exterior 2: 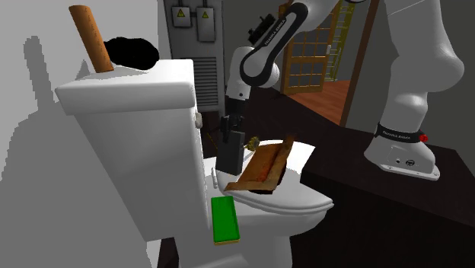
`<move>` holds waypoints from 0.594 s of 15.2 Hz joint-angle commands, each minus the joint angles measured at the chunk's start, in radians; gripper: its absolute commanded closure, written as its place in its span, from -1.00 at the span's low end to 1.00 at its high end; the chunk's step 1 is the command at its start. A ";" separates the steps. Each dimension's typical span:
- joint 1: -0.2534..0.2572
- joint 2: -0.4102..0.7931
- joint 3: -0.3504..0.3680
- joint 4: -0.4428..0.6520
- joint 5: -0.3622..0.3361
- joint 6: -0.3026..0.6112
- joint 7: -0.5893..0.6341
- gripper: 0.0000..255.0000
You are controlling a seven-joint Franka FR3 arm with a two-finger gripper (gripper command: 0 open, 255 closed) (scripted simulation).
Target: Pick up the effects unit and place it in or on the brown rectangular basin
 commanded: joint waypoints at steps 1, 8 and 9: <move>0.000 -0.011 -0.002 -0.002 -0.002 -0.010 0.004 1.00; 0.000 -0.088 -0.007 -0.004 -0.013 -0.084 0.030 1.00; 0.000 -0.099 -0.008 -0.003 -0.014 -0.095 0.033 1.00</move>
